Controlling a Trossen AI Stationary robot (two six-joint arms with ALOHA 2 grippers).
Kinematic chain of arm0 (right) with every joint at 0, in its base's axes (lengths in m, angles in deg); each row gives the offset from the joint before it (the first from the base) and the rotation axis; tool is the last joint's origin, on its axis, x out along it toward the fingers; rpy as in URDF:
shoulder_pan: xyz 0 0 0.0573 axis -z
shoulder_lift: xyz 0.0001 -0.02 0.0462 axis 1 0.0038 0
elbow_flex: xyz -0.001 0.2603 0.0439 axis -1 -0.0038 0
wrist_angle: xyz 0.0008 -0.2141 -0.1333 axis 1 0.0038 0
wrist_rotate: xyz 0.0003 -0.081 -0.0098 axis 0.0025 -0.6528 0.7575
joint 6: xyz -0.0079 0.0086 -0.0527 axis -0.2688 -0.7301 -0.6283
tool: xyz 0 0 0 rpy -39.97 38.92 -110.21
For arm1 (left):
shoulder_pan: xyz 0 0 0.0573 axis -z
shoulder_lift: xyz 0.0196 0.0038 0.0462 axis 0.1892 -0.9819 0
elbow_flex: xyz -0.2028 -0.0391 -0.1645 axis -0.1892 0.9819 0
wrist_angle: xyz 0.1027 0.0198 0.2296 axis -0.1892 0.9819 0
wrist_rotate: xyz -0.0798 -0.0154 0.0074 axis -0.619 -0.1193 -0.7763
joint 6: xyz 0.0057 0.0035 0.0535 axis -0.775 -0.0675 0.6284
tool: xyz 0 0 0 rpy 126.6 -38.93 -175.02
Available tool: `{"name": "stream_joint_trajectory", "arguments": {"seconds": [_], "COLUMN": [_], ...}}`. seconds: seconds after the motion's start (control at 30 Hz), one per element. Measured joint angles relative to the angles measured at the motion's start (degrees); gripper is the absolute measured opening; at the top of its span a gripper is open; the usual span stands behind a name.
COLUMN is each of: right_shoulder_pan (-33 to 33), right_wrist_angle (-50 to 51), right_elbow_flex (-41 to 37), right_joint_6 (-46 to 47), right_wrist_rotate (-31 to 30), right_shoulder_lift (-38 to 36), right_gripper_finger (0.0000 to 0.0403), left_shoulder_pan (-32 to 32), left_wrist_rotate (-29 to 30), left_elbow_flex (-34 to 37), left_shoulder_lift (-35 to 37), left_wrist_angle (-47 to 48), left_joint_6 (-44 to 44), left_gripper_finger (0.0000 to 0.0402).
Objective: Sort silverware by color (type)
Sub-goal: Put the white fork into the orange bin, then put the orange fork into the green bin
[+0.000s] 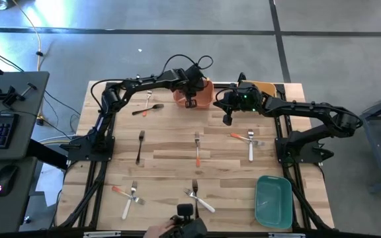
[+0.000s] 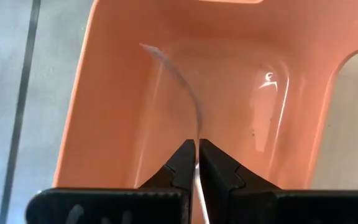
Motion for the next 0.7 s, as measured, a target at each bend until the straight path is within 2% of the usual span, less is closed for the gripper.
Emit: {"name": "stream_joint_trajectory", "arguments": {"seconds": [0.43, 0.53, 0.7], "right_shoulder_pan": [0.0, 0.0, 0.0], "right_wrist_angle": [0.0, -0.06, -3.17], "right_elbow_flex": [0.0, 0.0, 0.02], "right_joint_6": [0.0, 0.0, 0.18], "right_wrist_rotate": [0.0, 0.0, 0.0], "right_shoulder_lift": [0.0, 0.0, 2.18], "right_gripper_finger": [0.0, 0.0, 0.0], "left_shoulder_pan": [-0.67, -0.69, -0.59], "left_wrist_rotate": [-1.66, -3.8, -5.08], "left_elbow_flex": [0.68, 5.51, 20.54], "left_shoulder_lift": [3.61, 7.19, 15.09], "left_wrist_angle": [-2.11, -7.92, -23.13], "left_joint_6": [-1.71, -2.63, -3.11], "left_gripper_finger": [0.0001, 0.0, 0.0]}}
